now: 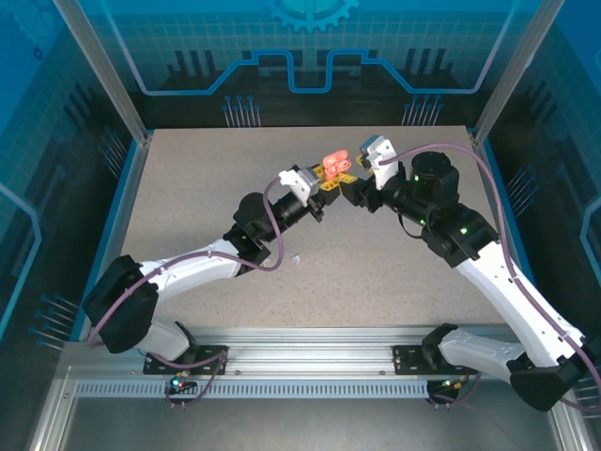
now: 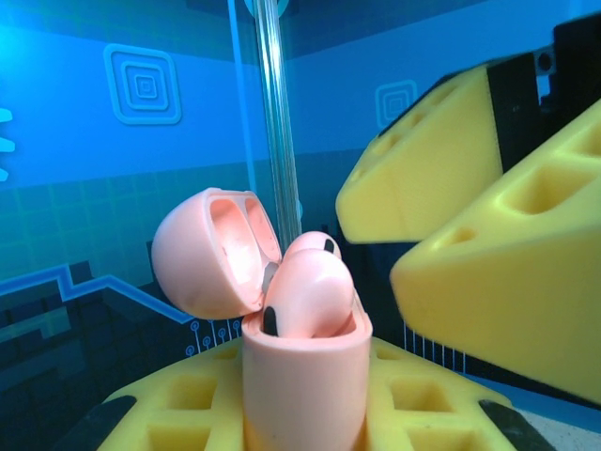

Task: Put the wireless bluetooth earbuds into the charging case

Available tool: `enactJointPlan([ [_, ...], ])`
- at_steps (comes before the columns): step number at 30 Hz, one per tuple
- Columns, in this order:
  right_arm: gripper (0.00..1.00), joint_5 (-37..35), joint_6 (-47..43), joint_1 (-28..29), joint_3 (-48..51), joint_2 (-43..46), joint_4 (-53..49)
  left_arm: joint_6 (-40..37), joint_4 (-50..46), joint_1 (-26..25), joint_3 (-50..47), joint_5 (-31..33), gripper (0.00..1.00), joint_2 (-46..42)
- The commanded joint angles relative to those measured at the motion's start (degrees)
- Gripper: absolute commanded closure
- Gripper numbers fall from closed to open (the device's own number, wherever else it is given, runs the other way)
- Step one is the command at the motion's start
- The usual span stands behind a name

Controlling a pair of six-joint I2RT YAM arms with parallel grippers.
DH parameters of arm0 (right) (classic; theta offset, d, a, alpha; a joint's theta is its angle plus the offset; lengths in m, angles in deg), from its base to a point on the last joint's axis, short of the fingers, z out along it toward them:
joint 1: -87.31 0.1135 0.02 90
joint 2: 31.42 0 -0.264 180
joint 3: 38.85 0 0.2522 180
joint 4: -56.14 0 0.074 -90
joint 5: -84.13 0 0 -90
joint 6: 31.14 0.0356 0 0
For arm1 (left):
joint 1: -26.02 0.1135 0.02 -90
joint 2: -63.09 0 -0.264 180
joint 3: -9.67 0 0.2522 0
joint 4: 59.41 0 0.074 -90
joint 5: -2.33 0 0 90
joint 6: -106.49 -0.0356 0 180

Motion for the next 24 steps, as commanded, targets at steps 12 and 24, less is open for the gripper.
enactJointPlan([
  [12, 0.26, -1.18, 13.26, -7.49, -3.45, 2.87, -0.82, 0.84, 2.52, -0.24, 1.34, 0.11, 1.00, 0.39],
  [24, 0.26, -5.59, 21.96, -10.36, -13.70, -6.59, -12.88, 0.56, 5.21, -0.18, -1.32, -1.52, 1.00, 0.78],
])
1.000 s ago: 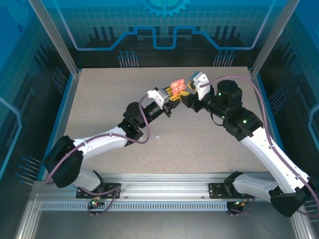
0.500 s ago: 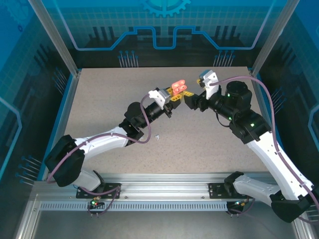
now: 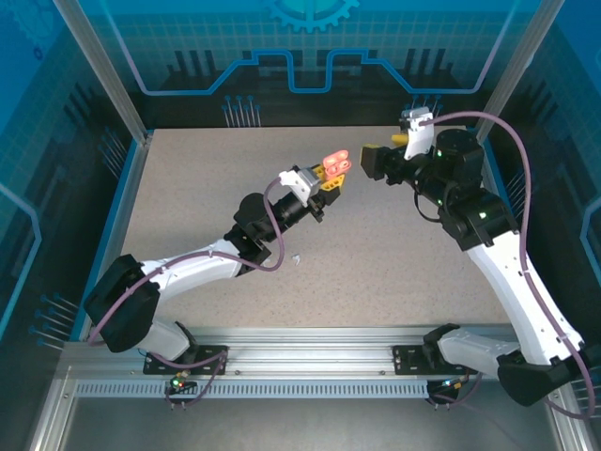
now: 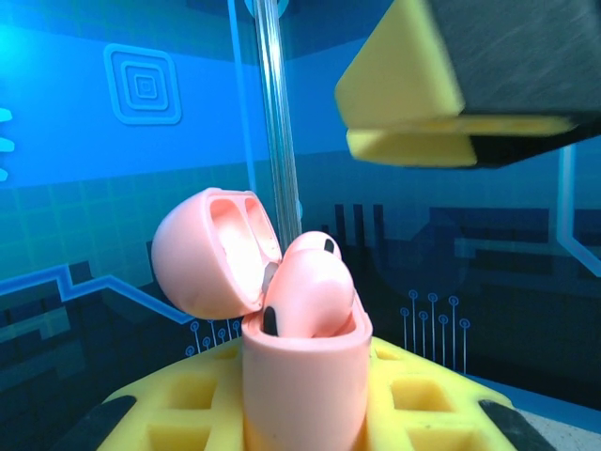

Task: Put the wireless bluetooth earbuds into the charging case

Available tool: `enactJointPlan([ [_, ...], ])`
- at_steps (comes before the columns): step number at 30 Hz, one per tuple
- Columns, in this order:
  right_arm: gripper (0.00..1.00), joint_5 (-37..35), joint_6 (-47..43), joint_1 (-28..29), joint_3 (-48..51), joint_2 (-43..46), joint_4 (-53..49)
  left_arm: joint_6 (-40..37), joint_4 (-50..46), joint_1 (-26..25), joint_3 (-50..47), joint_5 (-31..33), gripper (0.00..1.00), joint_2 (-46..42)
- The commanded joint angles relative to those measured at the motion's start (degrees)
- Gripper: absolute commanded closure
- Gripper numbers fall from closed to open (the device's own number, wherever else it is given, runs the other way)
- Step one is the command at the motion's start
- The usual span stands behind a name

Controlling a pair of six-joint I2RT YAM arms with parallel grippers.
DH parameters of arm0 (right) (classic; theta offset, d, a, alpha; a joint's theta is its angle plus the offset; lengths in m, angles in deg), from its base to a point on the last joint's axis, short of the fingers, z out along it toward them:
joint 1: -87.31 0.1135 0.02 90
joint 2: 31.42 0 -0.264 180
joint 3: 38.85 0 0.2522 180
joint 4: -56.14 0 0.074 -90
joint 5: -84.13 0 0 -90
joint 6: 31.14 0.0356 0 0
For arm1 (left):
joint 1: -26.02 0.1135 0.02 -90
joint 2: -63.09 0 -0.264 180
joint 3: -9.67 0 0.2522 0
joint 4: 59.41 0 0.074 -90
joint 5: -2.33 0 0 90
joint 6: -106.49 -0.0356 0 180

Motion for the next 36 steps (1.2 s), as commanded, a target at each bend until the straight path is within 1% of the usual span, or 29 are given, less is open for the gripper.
enactJointPlan([
  [1, 0.26, -2.33, 3.64, -1.16, -5.48, -3.93, -6.59, 0.51, 4.00, -0.22, -1.31, -2.13, 1.00, 0.57],
  [4, 0.26, -2.48, 4.77, -1.32, -11.67, -9.01, -11.41, 0.20, 4.04, -0.11, -2.39, -4.48, 1.00, 0.60],
  [9, 0.27, -1.72, 5.11, -1.47, -22.20, -17.58, -20.33, 0.50, 5.25, 0.05, -4.80, -10.21, 1.00, 1.07],
  [12, 0.27, -1.60, 4.64, -1.54, -25.87, -21.21, -24.06, 1.97, 6.41, 0.67, -5.46, -13.43, 1.00, 1.83],
  [15, 0.27, -0.66, 3.82, -1.73, -27.89, -23.91, -26.66, 3.40, 6.70, 1.05, -5.38, -14.77, 1.00, 2.73],
  [20, 0.28, 0.11, 3.20, -1.99, -28.73, -26.85, -29.58, 4.44, 7.16, 1.63, -4.68, -14.90, 1.00, 3.60],
  [30, 0.30, 4.50, 1.89, -1.93, -26.98, -27.89, -30.93, 5.73, 7.51, 2.33, -3.10, -15.36, 1.00, 5.26],
  [36, 0.32, 5.74, 0.41, -0.14, -25.48, -27.89, -32.02, 5.24, 7.32, 2.44, -2.13, -13.91, 1.00, 6.25],
])
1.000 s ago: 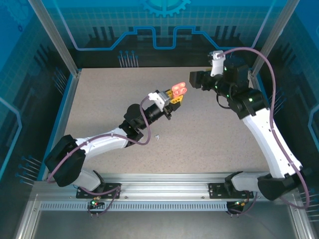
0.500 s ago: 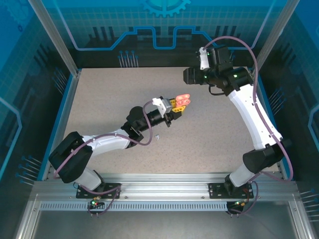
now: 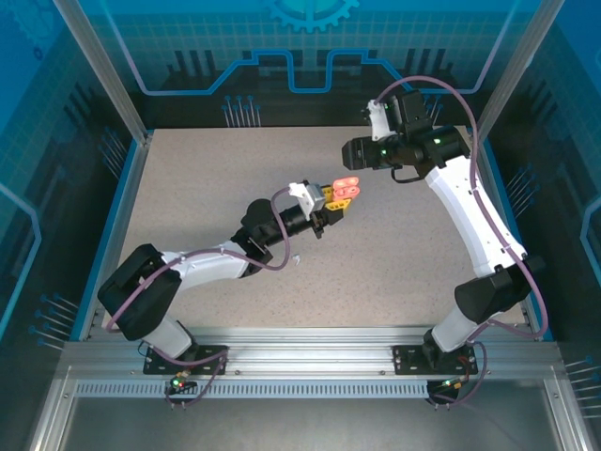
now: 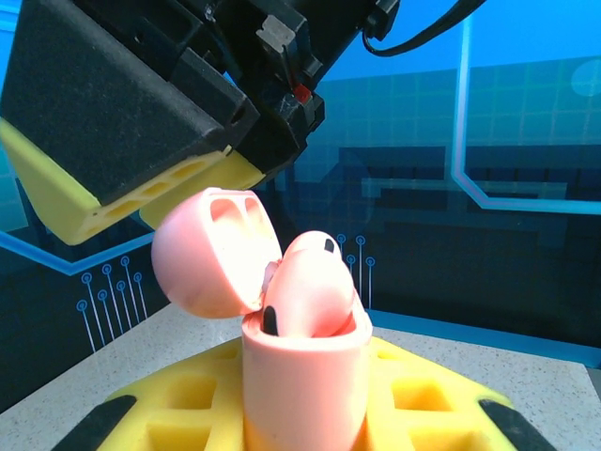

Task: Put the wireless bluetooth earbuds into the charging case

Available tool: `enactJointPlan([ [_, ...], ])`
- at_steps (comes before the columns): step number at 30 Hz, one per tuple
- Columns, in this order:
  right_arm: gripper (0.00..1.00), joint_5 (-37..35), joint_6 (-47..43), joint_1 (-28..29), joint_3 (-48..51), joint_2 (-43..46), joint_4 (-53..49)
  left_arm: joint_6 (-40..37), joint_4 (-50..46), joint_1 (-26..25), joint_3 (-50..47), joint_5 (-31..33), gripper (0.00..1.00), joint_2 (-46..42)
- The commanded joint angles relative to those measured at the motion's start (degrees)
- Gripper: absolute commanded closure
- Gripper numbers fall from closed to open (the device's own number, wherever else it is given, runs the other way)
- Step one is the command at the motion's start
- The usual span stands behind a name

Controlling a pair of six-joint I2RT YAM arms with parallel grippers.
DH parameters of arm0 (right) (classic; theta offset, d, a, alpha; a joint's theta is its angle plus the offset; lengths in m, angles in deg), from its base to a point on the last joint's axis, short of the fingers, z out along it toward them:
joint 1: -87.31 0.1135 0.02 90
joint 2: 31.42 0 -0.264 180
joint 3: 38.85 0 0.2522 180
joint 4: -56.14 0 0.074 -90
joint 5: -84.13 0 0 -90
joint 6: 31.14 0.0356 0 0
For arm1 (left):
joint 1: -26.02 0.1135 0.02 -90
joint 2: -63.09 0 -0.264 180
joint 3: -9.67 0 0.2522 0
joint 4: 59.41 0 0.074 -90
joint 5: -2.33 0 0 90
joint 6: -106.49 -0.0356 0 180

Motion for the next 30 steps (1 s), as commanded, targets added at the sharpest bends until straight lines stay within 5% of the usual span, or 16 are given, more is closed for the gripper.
enactJointPlan([
  [1, 0.33, 1.86, -1.86, 1.23, 1.17, -0.34, -2.43, 0.73, 2.96, 0.49, 2.21, 0.01, 1.00, 0.83],
  [15, 0.40, 2.56, -1.37, 2.52, 12.64, 9.83, -2.99, 3.76, 2.18, 2.33, 3.30, 3.56, 1.00, 1.65],
  [20, 0.35, -4.22, 4.81, 0.71, 18.23, 15.91, 2.09, 4.42, 0.56, 2.36, 3.65, 3.77, 1.00, 2.20],
  [30, 0.30, -5.07, 13.76, -5.17, 30.49, 22.01, 7.97, 21.52, -23.06, 3.17, 14.36, 9.29, 1.00, 11.56],
])
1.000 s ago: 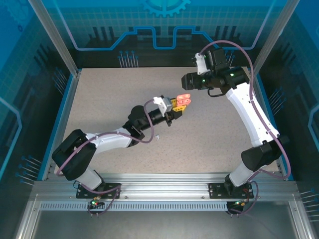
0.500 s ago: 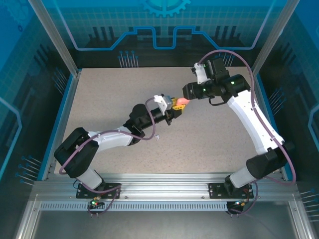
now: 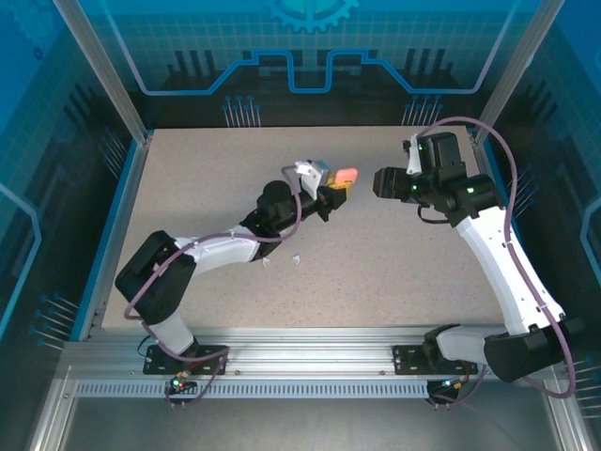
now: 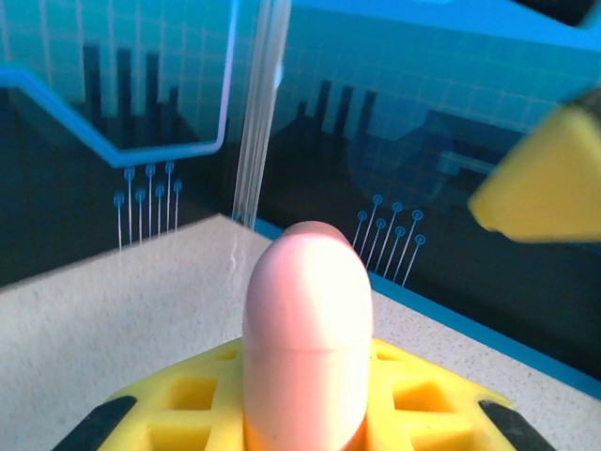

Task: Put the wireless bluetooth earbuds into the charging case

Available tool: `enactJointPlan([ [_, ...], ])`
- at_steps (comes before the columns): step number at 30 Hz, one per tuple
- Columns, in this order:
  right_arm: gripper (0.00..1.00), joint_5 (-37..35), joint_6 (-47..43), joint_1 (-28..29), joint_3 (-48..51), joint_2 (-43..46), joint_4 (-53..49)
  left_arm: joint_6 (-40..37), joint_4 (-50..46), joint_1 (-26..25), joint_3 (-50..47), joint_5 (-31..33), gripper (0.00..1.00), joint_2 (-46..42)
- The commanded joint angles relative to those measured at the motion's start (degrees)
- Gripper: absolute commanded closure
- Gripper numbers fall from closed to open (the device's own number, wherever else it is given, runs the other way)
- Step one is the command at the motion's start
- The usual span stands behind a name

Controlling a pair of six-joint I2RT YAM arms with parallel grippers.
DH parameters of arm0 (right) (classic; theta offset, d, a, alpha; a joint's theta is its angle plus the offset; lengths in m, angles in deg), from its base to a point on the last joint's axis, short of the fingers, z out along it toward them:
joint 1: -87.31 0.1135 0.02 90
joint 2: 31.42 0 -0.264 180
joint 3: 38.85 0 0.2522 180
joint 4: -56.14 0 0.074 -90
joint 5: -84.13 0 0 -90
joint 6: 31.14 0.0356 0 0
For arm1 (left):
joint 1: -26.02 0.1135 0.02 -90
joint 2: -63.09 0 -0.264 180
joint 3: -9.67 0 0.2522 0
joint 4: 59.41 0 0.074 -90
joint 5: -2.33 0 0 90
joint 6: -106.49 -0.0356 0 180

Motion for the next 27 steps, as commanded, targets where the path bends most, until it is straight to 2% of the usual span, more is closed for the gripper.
enactJointPlan([
  [1, 0.30, -0.44, 4.45, -0.27, 5.46, 1.50, 2.54, 10.43, -11.79, 0.67, 5.05, 2.88, 1.00, 4.72],
  [6, 0.27, -1.04, 6.56, -0.23, 12.82, 5.27, 4.51, 23.79, -27.69, 1.92, 17.26, 2.39, 1.00, 14.21],
  [10, 0.27, -1.01, 7.02, -0.25, 15.73, 6.77, 5.21, 31.39, -40.26, 2.55, 28.99, -0.82, 1.00, 22.60],
  [13, 0.27, -1.16, 7.31, -0.21, 17.14, 7.03, 5.59, 35.67, -45.82, 3.31, 36.78, -4.23, 1.00, 29.23],
  [20, 0.27, -0.95, 7.25, -0.29, 18.21, 6.25, 6.40, 40.38, -58.94, 4.22, 56.08, -7.76, 1.00, 42.24],
  [27, 0.27, -1.40, 7.15, -0.25, 17.87, 6.33, 6.17, 39.26, -77.23, 4.46, 81.31, -8.14, 0.97, 55.36],
])
